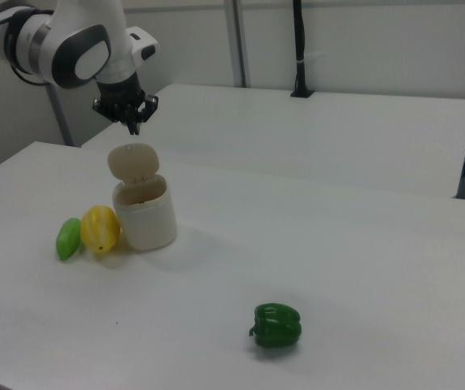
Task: Close garbage bin
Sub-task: 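Lower the gripper onto the raised lid of the white bin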
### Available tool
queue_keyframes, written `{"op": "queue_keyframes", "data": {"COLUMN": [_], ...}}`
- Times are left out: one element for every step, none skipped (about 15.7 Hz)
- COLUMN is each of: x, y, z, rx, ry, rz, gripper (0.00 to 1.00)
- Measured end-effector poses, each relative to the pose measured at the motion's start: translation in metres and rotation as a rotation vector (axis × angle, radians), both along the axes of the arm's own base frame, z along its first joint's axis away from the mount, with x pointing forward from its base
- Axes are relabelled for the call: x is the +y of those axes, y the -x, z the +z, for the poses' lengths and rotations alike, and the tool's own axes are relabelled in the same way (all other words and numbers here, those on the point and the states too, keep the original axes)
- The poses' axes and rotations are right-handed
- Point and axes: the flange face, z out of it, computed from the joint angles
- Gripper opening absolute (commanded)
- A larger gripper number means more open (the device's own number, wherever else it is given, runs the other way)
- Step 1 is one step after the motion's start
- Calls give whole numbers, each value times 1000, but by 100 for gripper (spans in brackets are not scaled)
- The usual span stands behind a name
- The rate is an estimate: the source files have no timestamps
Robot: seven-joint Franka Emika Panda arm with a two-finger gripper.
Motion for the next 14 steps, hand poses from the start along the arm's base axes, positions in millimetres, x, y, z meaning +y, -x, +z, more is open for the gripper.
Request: {"op": "queue_keyframes", "data": {"x": [8, 16, 24, 32, 40, 49, 57, 63, 68, 72, 74, 75, 75, 75], "y": [-6, -12, -18, -23, -27, -32, -36, -39, -42, -44, -46, -48, -49, -49], "z": [2, 4, 4, 2, -1, -7, -13, -21, -28, -34, -40, -45, -47, -49], "rx": [-24, -43, -55, -66, -75, -85, -94, -99, -99, -93, -86, -81, -80, -82], "ry": [-2, -4, -6, -7, -7, -8, -8, -8, -7, -6, -5, -1, 8, 22], "rz": [5, 11, 18, 26, 34, 41, 46, 50, 53, 57, 59, 62, 68, 76], "gripper": [8, 8, 8, 9, 11, 11, 11, 10, 10, 10, 9, 7, 5, 3]}}
